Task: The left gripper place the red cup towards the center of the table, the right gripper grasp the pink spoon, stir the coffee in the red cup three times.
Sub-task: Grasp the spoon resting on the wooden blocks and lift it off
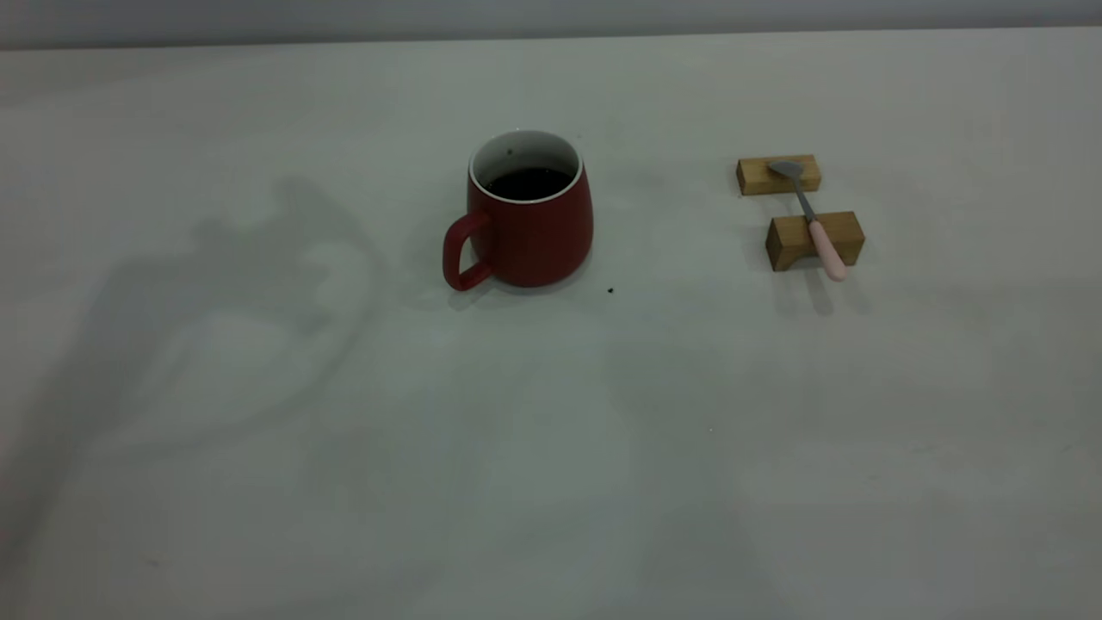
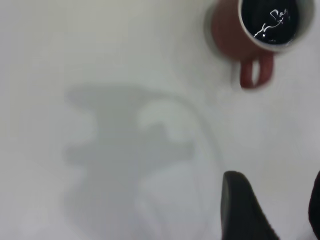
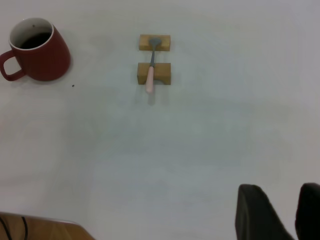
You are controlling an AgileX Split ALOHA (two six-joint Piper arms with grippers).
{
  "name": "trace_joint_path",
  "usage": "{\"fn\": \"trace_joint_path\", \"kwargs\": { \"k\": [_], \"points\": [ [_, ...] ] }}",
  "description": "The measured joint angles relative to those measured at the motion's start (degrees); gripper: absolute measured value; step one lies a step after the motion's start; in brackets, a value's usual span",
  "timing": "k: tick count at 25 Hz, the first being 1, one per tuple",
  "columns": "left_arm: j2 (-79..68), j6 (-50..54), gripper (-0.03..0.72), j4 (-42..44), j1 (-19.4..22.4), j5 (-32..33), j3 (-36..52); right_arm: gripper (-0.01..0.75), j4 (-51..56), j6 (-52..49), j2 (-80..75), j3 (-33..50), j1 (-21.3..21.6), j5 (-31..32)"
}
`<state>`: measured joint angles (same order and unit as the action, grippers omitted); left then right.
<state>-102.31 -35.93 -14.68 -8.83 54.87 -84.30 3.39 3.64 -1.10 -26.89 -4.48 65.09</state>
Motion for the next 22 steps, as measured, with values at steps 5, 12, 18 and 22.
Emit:
{"fn": "trace_joint_path", "kwargs": {
  "k": [5,12,18,22],
  "points": [
    [12.45,11.87,0.407,3.98,0.0,11.46,0.19,0.24,0.0,0.0,0.0,0.0,0.0,0.0],
    [28.54,20.55,0.407,4.25,0.0,12.05,10.43,0.24,0.0,0.0,0.0,0.0,0.0,0.0],
    [44.2,25.74,0.407,4.32,0.0,12.05,28.15,0.24,0.0,0.0,0.0,0.0,0.0,0.0],
    [54.7,27.28,0.407,5.31,0.0,11.74,37.66,0.24,0.0,0.0,0.0,0.0,0.0,0.0]
  ]
}}
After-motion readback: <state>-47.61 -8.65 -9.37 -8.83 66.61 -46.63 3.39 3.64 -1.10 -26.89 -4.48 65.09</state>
